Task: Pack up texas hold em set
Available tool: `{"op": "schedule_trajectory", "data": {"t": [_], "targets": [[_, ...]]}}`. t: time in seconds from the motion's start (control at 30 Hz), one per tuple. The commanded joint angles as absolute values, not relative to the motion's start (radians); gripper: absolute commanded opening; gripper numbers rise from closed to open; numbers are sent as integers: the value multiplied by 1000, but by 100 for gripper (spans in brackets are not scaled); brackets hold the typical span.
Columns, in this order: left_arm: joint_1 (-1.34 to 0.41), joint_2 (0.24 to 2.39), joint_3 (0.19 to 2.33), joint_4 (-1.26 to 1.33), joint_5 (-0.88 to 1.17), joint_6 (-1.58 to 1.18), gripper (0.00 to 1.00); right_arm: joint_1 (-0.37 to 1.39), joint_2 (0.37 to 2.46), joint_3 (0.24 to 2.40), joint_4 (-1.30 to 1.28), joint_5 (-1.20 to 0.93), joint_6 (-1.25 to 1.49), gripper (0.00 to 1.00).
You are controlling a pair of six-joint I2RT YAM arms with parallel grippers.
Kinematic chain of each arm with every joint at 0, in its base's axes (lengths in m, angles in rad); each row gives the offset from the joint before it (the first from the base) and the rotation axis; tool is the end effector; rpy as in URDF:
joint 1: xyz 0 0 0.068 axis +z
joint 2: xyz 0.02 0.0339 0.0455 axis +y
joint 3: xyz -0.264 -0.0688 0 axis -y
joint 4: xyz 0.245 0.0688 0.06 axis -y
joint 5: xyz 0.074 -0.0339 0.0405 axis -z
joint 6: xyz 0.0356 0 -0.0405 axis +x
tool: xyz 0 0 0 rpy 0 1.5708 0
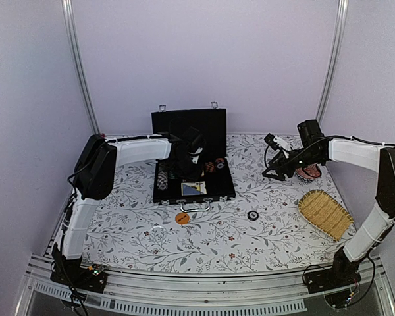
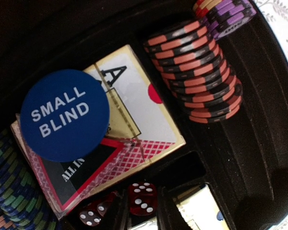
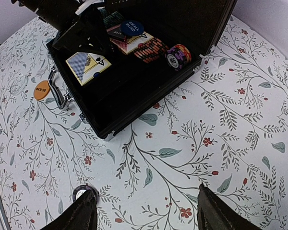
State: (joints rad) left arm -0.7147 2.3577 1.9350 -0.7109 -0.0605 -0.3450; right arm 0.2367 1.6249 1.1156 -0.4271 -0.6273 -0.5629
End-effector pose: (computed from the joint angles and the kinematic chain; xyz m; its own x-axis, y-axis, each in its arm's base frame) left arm 0.3801 -0.3270 0.1549 -0.8586 0.2981 -0.4170 0.3660 0.9261 -0.0916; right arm 0.3240 0.0997 0.2272 -0.3804 -0.5362 -0.7535 -0.8644 0.4958 0.0835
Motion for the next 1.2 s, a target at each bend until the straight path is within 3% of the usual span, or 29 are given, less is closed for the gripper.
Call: {"op": "schedule_trajectory", "data": {"t": [0.0,0.63,0.9,1.17], "targets": [[-705,2374,1954,-718,-73,-342,23,242,1638,1123,-443,-630,-573,72],[-738,2286,1957,-661,-24,-335,27,252,1652,1131,-454,-629,-577,72],[-739,2357,1985,-650,19,-331,17,254,1648,1129,-457,-626,-578,72],[-729,2407,2002,-680,27,-328,17,253,1648,1128,-459,-624,-581,72]]}}
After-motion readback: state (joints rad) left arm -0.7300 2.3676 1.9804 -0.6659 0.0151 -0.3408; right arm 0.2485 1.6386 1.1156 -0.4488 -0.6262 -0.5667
